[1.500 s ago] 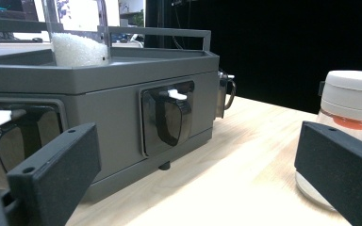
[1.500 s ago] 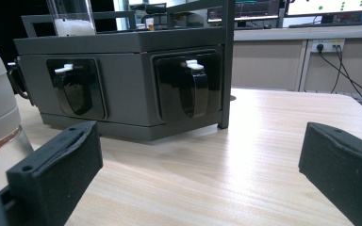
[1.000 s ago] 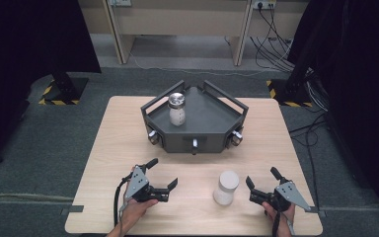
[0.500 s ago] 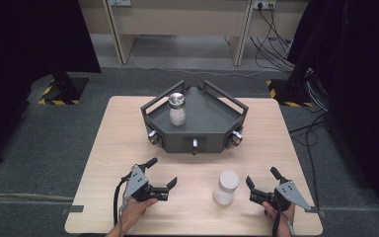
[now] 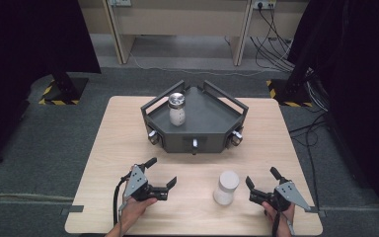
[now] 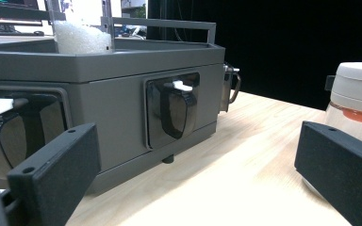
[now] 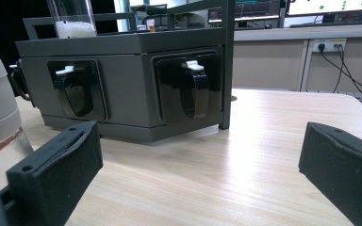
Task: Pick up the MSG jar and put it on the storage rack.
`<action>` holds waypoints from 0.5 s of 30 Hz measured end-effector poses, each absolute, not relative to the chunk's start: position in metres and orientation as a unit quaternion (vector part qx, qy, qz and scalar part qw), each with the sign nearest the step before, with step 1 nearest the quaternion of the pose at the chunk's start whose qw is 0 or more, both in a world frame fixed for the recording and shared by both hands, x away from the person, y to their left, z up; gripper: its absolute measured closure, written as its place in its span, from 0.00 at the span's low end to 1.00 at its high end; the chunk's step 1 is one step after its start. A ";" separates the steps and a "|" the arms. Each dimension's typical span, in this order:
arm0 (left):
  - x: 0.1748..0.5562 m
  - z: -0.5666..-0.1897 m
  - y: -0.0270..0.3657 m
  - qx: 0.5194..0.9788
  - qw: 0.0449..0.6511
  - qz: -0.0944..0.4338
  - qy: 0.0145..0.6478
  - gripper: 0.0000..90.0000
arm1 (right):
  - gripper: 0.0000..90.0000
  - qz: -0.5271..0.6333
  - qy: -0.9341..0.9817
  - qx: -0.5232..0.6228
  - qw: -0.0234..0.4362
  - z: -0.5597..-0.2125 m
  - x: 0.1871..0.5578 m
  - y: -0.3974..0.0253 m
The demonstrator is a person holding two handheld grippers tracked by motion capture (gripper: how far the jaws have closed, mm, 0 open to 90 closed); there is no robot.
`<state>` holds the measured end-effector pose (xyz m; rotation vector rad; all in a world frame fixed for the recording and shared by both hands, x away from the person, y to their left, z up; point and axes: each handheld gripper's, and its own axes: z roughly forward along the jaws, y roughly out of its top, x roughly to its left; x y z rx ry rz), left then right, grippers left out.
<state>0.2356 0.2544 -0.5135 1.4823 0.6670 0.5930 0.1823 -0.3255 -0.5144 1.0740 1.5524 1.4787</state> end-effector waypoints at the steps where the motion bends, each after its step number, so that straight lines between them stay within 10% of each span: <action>1: 0.235 -0.513 0.254 0.652 0.648 0.261 0.293 0.01 | 0.00 0.574 0.603 0.417 0.363 -0.514 0.182 -0.326; 15: 0.235 -0.514 0.253 0.656 0.648 0.259 0.289 0.01 | 0.00 0.573 0.604 0.418 0.363 -0.514 0.182 -0.325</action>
